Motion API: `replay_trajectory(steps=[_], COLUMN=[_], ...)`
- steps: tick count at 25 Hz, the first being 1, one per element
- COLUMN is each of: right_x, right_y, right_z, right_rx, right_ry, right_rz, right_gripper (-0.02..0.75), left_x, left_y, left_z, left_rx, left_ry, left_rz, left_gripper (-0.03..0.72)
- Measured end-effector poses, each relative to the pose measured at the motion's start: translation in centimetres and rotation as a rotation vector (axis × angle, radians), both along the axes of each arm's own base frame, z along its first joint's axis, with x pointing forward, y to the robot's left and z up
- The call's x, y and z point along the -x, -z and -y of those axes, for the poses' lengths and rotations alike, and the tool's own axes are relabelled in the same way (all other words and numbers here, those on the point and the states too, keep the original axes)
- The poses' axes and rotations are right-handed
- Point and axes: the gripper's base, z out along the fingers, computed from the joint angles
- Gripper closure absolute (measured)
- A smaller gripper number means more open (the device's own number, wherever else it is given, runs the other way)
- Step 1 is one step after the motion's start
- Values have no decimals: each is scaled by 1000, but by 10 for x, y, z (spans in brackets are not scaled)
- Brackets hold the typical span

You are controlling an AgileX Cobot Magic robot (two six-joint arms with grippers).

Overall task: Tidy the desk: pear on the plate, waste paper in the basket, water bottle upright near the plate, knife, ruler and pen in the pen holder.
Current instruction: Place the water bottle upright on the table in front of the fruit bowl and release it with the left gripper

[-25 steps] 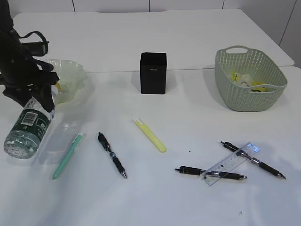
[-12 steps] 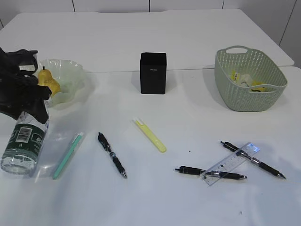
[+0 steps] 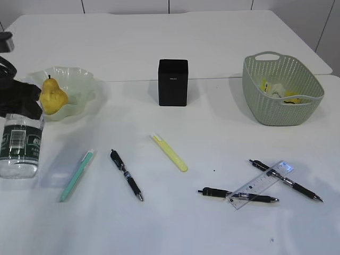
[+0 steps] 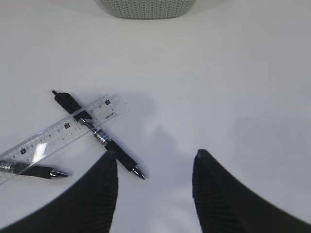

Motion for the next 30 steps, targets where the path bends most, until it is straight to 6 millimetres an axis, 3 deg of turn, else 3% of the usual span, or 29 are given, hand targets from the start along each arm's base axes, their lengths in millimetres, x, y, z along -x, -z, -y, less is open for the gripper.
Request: replay_trajectory(steps=[6, 10, 13, 22, 30], right_x=[0, 0, 0, 0, 0], right_y=[0, 0, 0, 0, 0], right_z=[0, 0, 0, 0, 0], right_rx=[0, 0, 0, 0, 0], right_ry=[0, 0, 0, 0, 0], right_rz=[0, 0, 0, 0, 0], right_gripper=[333, 333, 333, 333, 333], left_x=[20, 33, 39, 64, 73], left_y=[-38, -45, -39, 7, 13], left_z=[-4, -8, -10, -17, -18], left_rx=[-6, -21, -39, -70, -74], left_ry=[-13, -18, -21, -44, -47], left_rz=[230, 343, 416, 686, 762], left_gripper=[339, 339, 339, 339, 339])
